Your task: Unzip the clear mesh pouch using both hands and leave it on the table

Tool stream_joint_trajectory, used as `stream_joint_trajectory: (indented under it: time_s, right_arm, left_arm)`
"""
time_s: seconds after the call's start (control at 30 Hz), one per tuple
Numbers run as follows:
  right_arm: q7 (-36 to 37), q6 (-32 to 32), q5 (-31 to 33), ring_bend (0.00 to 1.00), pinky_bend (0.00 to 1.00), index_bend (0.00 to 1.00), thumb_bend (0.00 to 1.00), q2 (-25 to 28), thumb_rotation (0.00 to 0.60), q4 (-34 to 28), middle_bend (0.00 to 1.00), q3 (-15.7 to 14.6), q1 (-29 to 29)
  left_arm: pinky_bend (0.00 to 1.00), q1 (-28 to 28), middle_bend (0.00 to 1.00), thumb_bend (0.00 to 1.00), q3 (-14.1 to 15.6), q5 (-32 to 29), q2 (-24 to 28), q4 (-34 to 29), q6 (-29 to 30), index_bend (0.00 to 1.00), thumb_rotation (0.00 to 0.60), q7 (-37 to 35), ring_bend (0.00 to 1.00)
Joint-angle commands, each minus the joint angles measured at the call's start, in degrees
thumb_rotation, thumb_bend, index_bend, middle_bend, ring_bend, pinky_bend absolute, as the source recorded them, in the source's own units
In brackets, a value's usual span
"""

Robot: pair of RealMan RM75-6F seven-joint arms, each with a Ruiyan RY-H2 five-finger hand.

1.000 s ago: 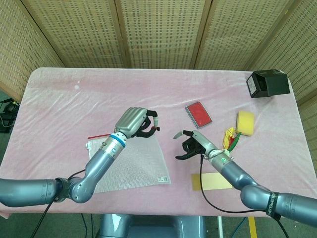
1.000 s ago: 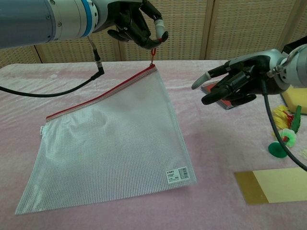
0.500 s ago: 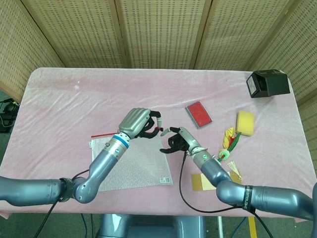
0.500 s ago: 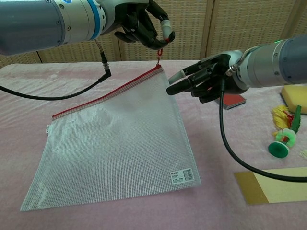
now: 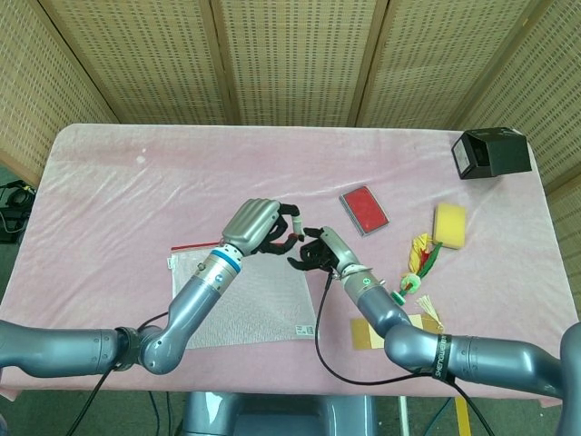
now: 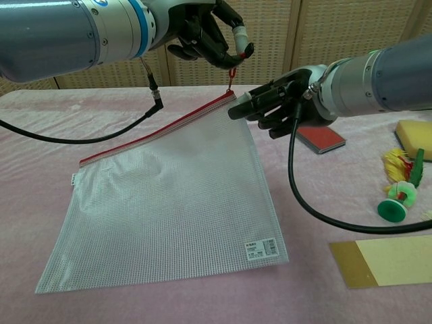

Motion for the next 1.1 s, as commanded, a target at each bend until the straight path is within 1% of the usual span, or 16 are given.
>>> stream_joint_trajectory:
  time_s: [0.03, 0.17, 0.33, 0.4, 0.53, 0.73, 1.1]
  right_arm:
    - [-0.1, 0.0, 0.3, 0.9, 1.0, 0.54, 0.55, -0.2, 0.6, 0.1, 0.9, 0.3, 0.0]
    - [-0.3, -0.4, 0.6, 0.91, 1.0, 0.6, 0.64, -0.2, 0.6, 0.1, 0.91, 0.6, -0.2]
    - [0.6, -2.7, 0.0, 0.92, 1.0, 0.74, 0.79, 0.3, 0.6, -0.7, 0.93, 1.5, -1.1]
    - [0.8, -2.7, -0.8, 0.92, 1.0, 0.76, 0.81, 0.3, 0.6, -0.9, 0.93, 1.7, -1.5]
    - [0.9, -1.6, -2.3, 0.92, 1.0, 0.76, 0.81, 0.2, 0.6, -1.2, 0.94, 1.9, -2.2]
    - [2.1, 0.5, -3.8, 0.93, 1.0, 0.76, 0.82, 0.4, 0.6, -1.7, 0.94, 3.0, -3.9]
    - [3.8, 0.4, -4.6, 0.93, 1.0, 0.76, 0.84, 2.1, 0.6, -2.5, 0.94, 5.2, -6.0]
  left_arm:
    - [1.0, 0.0, 0.95, 0.83, -0.2, 0.0, 0.0, 0.0, -0.2, 0.84, 0.6, -0.3, 0.92]
    - [1.0, -0.1, 0.95, 0.83, -0.2, 0.0, -0.2, -0.1, -0.3, 0.84, 0.6, -0.4, 0.92]
    - [1.0, -0.2, 0.95, 0.83, -0.1, -0.3, -0.4, 0.0, -0.4, 0.84, 0.6, -0.4, 0.92]
    - [1.0, -0.1, 0.95, 0.83, -0.1, -0.3, -0.4, 0.1, -0.3, 0.84, 0.6, -0.5, 0.92]
    - [1.0, 0.2, 0.95, 0.83, 0.0, -0.4, -0.2, 0.4, -0.4, 0.84, 0.6, -1.0, 0.92]
    - [1.0, 1.6, 0.95, 0.83, 0.2, -0.7, 1.1, 0.9, -1.6, 0.84, 0.6, -3.0, 0.92]
    - [1.0, 3.9, 0.95, 0.83, 0.8, -0.4, 3.3, 2.6, -3.8, 0.84, 0.6, -6.5, 0.92]
